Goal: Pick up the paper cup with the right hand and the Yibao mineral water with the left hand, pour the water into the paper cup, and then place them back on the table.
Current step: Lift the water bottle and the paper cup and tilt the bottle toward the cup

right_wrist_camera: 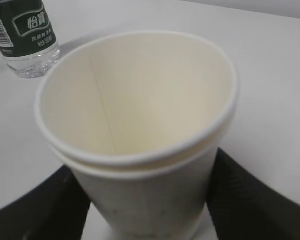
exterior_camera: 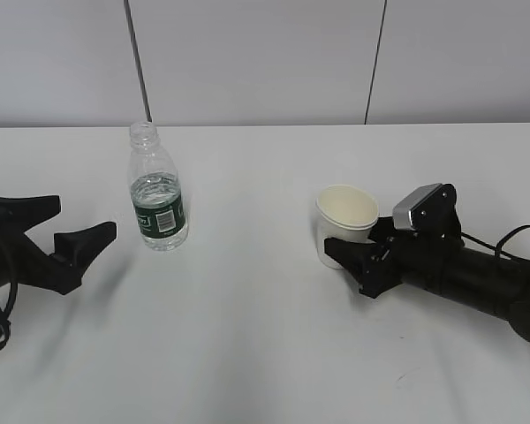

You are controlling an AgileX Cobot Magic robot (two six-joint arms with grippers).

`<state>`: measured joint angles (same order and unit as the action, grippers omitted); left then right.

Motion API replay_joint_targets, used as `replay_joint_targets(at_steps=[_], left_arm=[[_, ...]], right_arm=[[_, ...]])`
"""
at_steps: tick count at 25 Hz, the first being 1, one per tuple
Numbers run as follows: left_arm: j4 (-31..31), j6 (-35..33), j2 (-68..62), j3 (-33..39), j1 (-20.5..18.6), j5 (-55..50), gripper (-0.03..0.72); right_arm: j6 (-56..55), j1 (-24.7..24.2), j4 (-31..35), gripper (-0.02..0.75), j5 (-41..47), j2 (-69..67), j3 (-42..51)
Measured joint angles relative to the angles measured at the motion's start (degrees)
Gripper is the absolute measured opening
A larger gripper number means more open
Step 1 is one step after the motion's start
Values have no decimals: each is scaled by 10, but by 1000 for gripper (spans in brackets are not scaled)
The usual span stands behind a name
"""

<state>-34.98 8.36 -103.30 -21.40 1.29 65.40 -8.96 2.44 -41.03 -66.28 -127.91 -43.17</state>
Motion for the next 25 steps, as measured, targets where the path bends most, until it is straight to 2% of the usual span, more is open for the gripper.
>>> replay_joint_targets(at_steps=[6, 15, 20, 25], left_arm=[[3, -1, -52, -60, 41, 2, 593], [58, -1, -163, -174, 98, 1, 593], [82, -1, -200, -226, 112, 1, 592], [88, 0, -218, -241, 112, 0, 577]], right_arm=[[-6, 4, -22, 522, 0, 0, -3], [-11, 12, -33, 521, 0, 0, -3], [-11, 14, -33, 521, 0, 0, -3], [-11, 14, -33, 521, 0, 0, -3]])
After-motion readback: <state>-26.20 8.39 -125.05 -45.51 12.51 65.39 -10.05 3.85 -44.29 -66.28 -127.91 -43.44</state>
